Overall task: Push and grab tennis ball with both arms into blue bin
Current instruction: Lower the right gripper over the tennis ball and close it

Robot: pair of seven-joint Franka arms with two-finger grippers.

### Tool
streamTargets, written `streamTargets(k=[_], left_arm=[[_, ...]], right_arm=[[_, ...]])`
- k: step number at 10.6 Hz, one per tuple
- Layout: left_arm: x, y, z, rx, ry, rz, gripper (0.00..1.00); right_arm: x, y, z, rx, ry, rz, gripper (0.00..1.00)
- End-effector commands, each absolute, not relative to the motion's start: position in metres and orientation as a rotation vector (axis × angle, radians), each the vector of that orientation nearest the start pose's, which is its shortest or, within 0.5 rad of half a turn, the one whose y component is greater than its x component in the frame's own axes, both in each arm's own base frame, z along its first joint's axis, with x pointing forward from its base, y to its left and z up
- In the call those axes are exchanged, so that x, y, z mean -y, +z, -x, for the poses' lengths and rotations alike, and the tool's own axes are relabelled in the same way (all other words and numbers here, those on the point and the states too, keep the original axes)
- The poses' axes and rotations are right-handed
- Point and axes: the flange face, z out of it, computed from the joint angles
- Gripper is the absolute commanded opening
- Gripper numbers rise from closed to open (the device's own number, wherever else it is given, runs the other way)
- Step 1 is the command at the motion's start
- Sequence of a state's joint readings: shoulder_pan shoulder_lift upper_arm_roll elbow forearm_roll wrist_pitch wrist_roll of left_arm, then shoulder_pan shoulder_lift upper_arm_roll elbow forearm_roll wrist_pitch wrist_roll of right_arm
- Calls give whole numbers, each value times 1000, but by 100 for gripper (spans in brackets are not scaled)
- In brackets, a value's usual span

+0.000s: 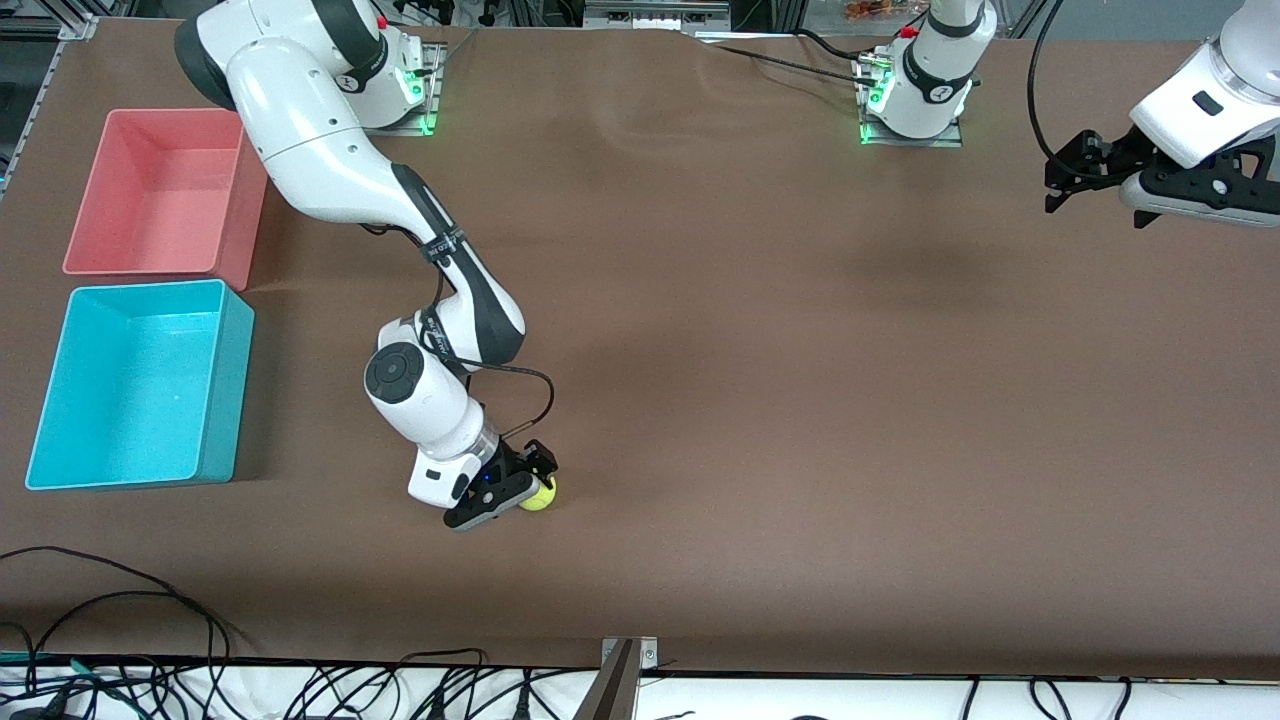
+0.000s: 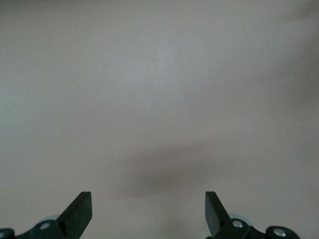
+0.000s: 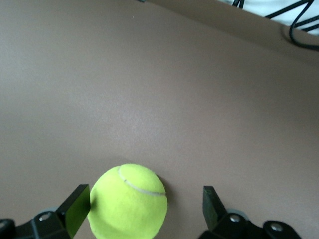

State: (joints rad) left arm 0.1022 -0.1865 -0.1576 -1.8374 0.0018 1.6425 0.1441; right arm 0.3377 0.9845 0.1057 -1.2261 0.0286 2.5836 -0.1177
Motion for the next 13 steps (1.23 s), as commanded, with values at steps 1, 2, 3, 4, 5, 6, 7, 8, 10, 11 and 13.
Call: streamTargets(k=[1,2,3,4,5,6,7,8,10,11,13], left_arm=[[35,606,-502,-294,32,3074,100],[36,606,-502,-296,35,3074,100],[36,606,-502,-296,35,3074,100],[36,606,-502,-296,37,3074,100],[36,608,-503,-294,30,3075,100],[35,609,-503,-292,30,3075,100],[35,608,-502,-289,51,3077,100],[35,604,-500,-288,98,3077,100],[32,603,-500,-267,112,3079,100],[31,603,-500,-264,112,3079,100],[29,603,-500,-257,115,3081,100]], right_arm=[[-317,206,-717,678,-526,2850,100],[-318,203,-714,673,-516,2851,100],[-319,202,-713,672,-513,2850,100],[-319,203,-713,672,-514,2848,100],[-322,203,-712,672,-510,2844,100],[-322,203,-712,671,-512,2841,100],[-324,203,-711,659,-509,2833,100],[-326,203,-711,645,-533,2819,100],[-327,198,-707,624,-554,2814,100],[-327,196,-706,624,-550,2816,98],[-327,190,-706,633,-545,2818,95]])
